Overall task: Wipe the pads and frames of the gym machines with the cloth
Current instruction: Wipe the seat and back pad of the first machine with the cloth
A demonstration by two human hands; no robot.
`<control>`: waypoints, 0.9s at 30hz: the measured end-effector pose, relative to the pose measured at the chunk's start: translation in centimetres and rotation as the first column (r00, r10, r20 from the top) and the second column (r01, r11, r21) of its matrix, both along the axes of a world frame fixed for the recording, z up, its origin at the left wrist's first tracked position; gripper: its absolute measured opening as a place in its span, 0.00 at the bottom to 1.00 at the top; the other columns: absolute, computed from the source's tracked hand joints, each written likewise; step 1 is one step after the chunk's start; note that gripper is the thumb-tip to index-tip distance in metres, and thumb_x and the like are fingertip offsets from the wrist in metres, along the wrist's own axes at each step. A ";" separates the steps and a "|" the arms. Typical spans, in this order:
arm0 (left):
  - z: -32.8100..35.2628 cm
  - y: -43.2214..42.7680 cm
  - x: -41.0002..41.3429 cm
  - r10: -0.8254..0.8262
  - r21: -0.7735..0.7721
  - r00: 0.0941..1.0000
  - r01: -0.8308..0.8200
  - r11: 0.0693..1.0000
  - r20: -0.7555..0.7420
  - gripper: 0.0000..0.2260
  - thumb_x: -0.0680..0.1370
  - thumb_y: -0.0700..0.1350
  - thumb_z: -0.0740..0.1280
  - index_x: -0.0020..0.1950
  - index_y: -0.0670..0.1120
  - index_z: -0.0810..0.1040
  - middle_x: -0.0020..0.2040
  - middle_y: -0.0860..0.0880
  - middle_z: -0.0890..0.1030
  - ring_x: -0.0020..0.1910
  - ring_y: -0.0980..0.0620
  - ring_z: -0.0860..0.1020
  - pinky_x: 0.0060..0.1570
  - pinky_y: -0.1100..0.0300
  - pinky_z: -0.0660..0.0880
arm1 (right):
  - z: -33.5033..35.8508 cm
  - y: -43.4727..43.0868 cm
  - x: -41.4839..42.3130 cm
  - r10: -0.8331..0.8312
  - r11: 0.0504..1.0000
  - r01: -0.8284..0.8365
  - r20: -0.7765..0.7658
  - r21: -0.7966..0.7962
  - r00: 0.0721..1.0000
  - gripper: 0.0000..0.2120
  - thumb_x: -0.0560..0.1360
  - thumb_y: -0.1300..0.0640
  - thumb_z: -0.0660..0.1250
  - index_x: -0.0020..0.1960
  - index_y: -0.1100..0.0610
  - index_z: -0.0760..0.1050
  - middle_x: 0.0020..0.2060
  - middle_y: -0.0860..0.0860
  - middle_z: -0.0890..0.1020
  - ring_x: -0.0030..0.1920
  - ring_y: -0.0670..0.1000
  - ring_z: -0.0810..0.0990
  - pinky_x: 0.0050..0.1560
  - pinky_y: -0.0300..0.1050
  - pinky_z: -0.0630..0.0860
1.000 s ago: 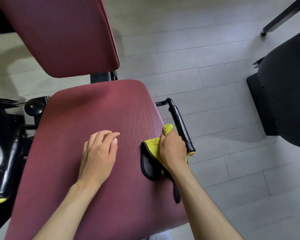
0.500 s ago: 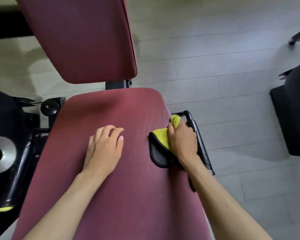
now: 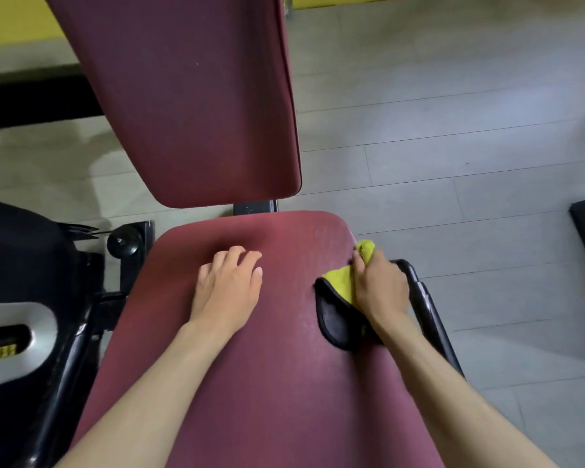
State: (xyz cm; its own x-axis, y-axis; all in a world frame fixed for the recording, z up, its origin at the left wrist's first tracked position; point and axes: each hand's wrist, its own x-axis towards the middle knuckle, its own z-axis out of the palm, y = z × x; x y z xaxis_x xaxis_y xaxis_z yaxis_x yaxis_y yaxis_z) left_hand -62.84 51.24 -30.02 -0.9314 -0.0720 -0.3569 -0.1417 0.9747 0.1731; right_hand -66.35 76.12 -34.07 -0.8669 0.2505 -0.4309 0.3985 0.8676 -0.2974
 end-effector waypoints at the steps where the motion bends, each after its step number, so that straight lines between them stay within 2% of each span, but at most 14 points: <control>1: -0.4 -0.4 0.1 0.006 -0.003 1.000 -0.006 1.000 -0.001 0.16 0.85 0.51 0.57 0.72 0.54 0.73 0.69 0.52 0.74 0.67 0.47 0.72 0.63 0.46 0.70 | -0.8 -0.7 -1.5 0.008 1.000 -0.008 -0.018 0.004 1.000 0.23 0.85 0.41 0.55 0.58 0.61 0.73 0.51 0.64 0.83 0.54 0.68 0.80 0.46 0.55 0.68; 3: -1.3 -1.4 0.4 0.018 -0.005 1.000 -0.018 1.000 -0.006 0.16 0.85 0.52 0.57 0.71 0.54 0.73 0.69 0.52 0.74 0.66 0.47 0.72 0.63 0.46 0.70 | -2.4 -1.7 -4.2 0.027 1.000 -0.026 -0.063 0.008 0.998 0.23 0.85 0.42 0.55 0.57 0.61 0.73 0.51 0.65 0.82 0.53 0.68 0.80 0.45 0.55 0.65; 5: -1.8 -2.4 0.9 0.041 -0.003 0.999 -0.041 0.999 -0.019 0.16 0.84 0.52 0.57 0.71 0.55 0.74 0.69 0.52 0.74 0.66 0.47 0.72 0.63 0.46 0.70 | -3.4 -1.9 -5.7 0.036 0.999 -0.037 -0.080 -0.008 0.996 0.24 0.85 0.41 0.54 0.58 0.62 0.74 0.51 0.66 0.82 0.54 0.68 0.80 0.47 0.56 0.69; 7: -2.1 -3.4 1.4 0.077 -0.006 0.997 -0.077 0.997 -0.016 0.16 0.84 0.52 0.57 0.71 0.55 0.74 0.68 0.52 0.74 0.66 0.46 0.72 0.63 0.45 0.70 | -3.6 -1.6 -6.0 0.034 0.999 -0.036 -0.079 -0.022 0.996 0.25 0.85 0.40 0.55 0.58 0.62 0.75 0.52 0.67 0.82 0.54 0.68 0.80 0.50 0.57 0.71; 11: -1.8 -6.2 2.1 0.150 -0.042 0.989 -0.151 0.988 -0.012 0.16 0.84 0.52 0.58 0.71 0.54 0.75 0.69 0.50 0.75 0.66 0.43 0.72 0.62 0.43 0.70 | -2.5 -0.3 -4.9 0.052 0.998 -0.055 -0.058 -0.038 0.997 0.27 0.84 0.39 0.57 0.57 0.63 0.76 0.52 0.69 0.82 0.54 0.69 0.79 0.50 0.57 0.71; 17: -1.3 -11.4 2.1 0.267 -0.140 0.963 -0.268 0.953 -0.032 0.17 0.84 0.52 0.60 0.70 0.50 0.75 0.68 0.45 0.75 0.67 0.39 0.72 0.62 0.39 0.70 | -1.8 1.2 -4.4 0.080 0.995 -0.083 0.052 0.048 0.995 0.29 0.83 0.38 0.57 0.55 0.65 0.78 0.53 0.70 0.82 0.55 0.70 0.79 0.53 0.58 0.74; 21: -1.6 -14.7 2.5 0.322 -0.166 0.946 -0.322 0.932 -0.027 0.17 0.84 0.53 0.59 0.71 0.50 0.75 0.68 0.44 0.76 0.67 0.38 0.72 0.62 0.38 0.70 | -2.2 -0.4 -8.0 0.113 0.993 -0.110 0.113 -0.029 0.987 0.27 0.85 0.40 0.57 0.57 0.65 0.77 0.57 0.70 0.80 0.59 0.69 0.78 0.56 0.57 0.72; 24: -2.3 -16.3 3.1 0.329 -0.144 0.944 -0.329 0.933 -0.024 0.17 0.85 0.54 0.57 0.71 0.52 0.75 0.67 0.46 0.77 0.66 0.40 0.74 0.63 0.39 0.69 | -3.6 -3.8 -10.6 0.189 0.982 -0.188 0.042 -0.022 0.981 0.25 0.85 0.39 0.55 0.62 0.61 0.76 0.58 0.67 0.81 0.60 0.67 0.79 0.54 0.56 0.71; 27: -2.7 -17.4 3.6 0.313 -0.137 0.948 -0.317 0.938 -0.053 0.16 0.85 0.55 0.56 0.70 0.54 0.74 0.65 0.48 0.79 0.65 0.41 0.76 0.63 0.40 0.69 | -4.7 -8.5 -12.6 0.393 0.917 -0.392 0.002 0.071 0.920 0.28 0.83 0.35 0.52 0.61 0.55 0.79 0.56 0.61 0.83 0.57 0.65 0.80 0.50 0.54 0.71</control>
State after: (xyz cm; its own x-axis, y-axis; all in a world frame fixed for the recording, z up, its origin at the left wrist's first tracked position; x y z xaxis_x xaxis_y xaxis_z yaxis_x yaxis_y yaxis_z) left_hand -59.23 33.82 -32.71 -0.8629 -0.4116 -0.2933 -0.4425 0.8957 0.0448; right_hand -78.94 67.58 -38.74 -0.9065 -0.0824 -0.4141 0.0186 0.9720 -0.2343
